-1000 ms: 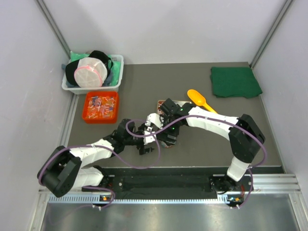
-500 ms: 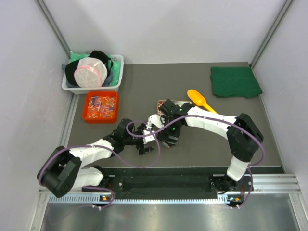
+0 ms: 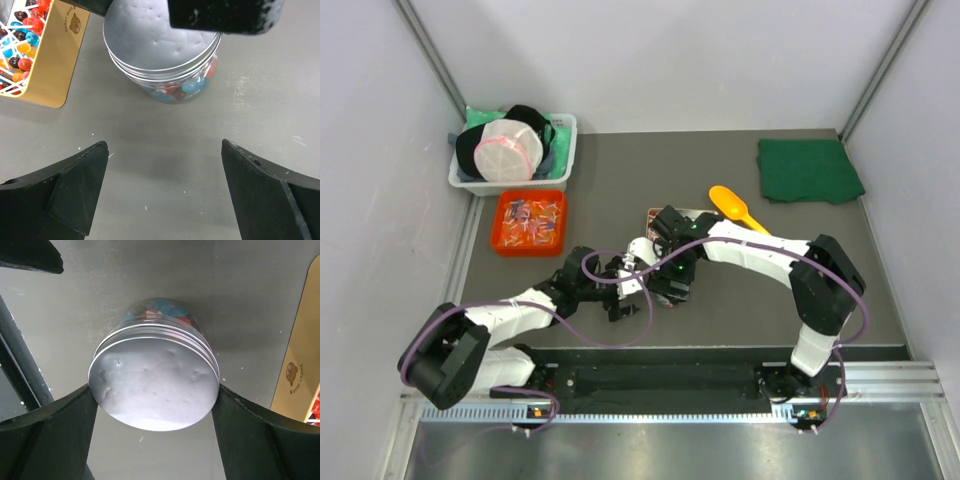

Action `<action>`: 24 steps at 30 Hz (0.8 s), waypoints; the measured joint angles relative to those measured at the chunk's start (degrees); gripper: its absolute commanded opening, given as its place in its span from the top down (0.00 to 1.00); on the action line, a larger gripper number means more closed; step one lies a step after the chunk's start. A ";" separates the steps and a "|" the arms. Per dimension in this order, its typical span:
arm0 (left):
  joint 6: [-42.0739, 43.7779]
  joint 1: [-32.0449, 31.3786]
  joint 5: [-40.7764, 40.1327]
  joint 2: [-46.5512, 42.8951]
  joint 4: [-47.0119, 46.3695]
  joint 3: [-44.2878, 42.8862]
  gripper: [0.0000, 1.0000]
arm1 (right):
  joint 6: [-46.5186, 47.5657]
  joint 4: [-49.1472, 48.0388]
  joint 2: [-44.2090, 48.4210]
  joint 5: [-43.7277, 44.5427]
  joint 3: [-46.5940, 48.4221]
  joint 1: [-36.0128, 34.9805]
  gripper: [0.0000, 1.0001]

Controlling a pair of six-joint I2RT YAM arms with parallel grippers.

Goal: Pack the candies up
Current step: Close the bottle lid on the packing bottle.

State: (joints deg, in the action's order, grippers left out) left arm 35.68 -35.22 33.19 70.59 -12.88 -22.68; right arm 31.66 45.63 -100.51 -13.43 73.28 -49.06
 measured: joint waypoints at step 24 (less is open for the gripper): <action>0.04 -1.29 0.37 2.71 -1.86 0.00 0.01 | -0.20 3.37 0.04 -2.64 0.74 0.11 0.01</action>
State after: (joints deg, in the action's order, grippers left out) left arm 35.73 -36.51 33.56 73.30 -14.74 -22.68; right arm 31.46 48.99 -100.47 -16.08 74.02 -48.95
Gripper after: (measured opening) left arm 0.988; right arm 0.987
